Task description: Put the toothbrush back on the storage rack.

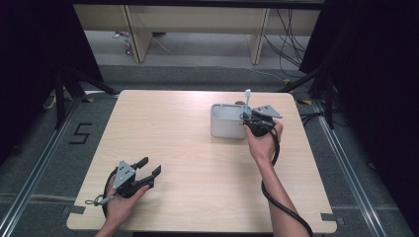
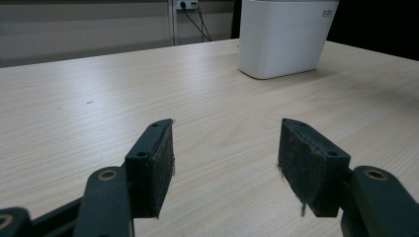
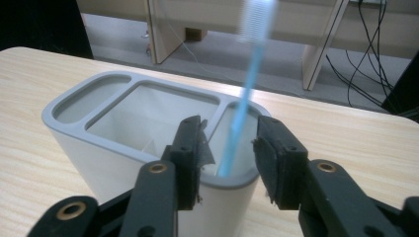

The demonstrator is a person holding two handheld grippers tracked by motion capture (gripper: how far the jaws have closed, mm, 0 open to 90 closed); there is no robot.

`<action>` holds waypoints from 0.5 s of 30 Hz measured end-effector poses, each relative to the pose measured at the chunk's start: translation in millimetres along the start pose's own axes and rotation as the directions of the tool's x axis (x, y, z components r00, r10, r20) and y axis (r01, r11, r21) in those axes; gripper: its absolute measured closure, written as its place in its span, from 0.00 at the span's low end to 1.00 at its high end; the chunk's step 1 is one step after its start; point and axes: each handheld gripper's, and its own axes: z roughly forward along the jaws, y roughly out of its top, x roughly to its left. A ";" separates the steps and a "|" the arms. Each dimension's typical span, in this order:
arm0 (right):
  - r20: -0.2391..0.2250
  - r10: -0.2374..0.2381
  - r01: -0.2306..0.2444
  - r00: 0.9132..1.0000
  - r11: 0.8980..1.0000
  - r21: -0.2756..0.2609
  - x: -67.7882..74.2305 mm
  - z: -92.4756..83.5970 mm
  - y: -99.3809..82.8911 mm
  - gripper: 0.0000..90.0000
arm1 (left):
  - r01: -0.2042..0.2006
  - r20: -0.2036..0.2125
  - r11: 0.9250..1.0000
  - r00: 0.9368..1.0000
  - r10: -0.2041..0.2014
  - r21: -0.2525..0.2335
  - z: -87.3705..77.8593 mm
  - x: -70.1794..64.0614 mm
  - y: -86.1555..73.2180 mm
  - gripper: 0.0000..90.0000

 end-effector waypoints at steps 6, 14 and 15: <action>-0.018 0.019 -0.019 1.000 1.000 0.016 -1.5 -7.5 -4.0 0.67 | -0.001 0.000 1.000 1.000 0.001 -0.001 -0.1 -0.1 0.0 0.42; -0.026 0.001 0.000 1.000 1.000 0.028 -5.4 -22.4 -8.0 0.66 | 0.009 0.005 1.000 1.000 -0.009 -0.018 1.0 0.4 -0.7 0.42; -0.027 -0.010 0.011 1.000 0.999 0.033 -6.7 -23.4 -9.0 0.65 | 0.009 0.004 1.000 1.000 -0.009 -0.018 0.9 0.5 -0.7 0.42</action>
